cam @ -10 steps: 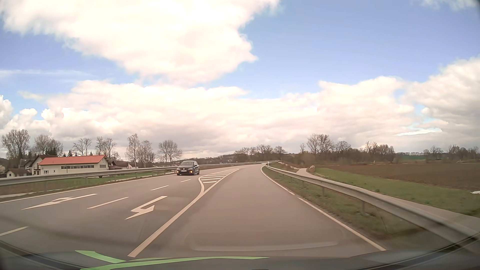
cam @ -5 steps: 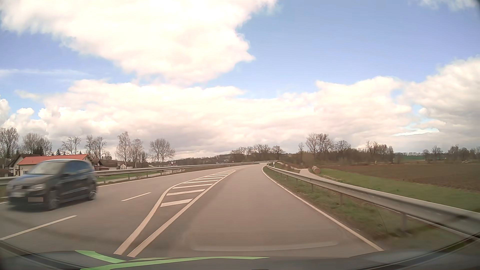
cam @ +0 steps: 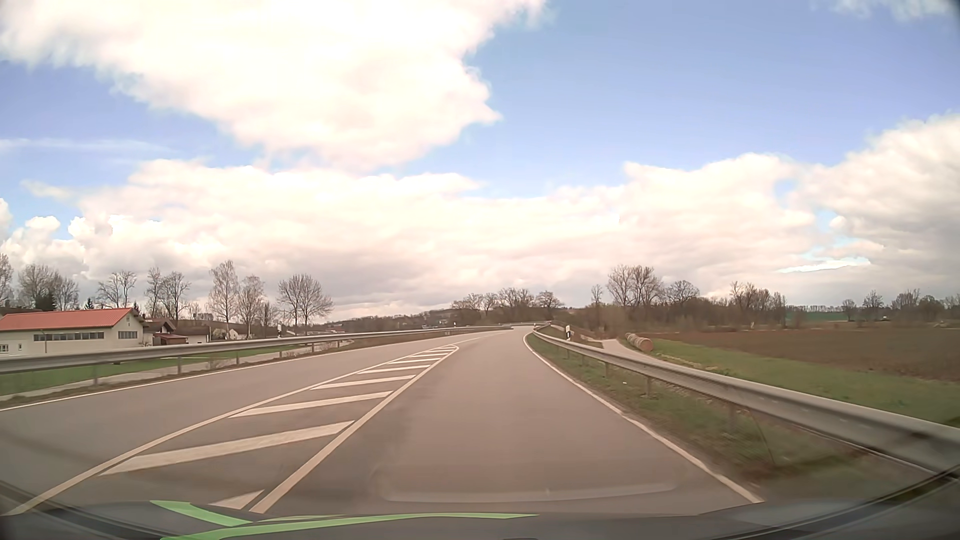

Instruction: Follow the waypoints while adhering to traffic rules and regulations

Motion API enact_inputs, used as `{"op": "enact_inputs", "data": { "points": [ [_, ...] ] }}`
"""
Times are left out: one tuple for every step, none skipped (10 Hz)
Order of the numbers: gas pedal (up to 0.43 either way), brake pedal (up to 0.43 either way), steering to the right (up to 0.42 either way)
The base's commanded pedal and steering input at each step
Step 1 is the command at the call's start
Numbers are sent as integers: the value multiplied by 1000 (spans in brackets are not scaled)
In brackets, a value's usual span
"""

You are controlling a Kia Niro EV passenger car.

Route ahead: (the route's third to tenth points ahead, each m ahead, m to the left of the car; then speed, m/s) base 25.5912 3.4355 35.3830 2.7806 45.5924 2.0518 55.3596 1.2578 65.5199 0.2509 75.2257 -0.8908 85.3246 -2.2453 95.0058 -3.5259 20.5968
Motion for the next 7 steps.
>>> {"op": "enact_inputs", "data": {
  "points": [
    [189, 0, 9],
    [189, 0, 9],
    [177, 0, 9],
    [169, 0, 9],
    [157, 0, 8],
    [157, 0, 8],
    [157, 0, 8]
  ]
}}
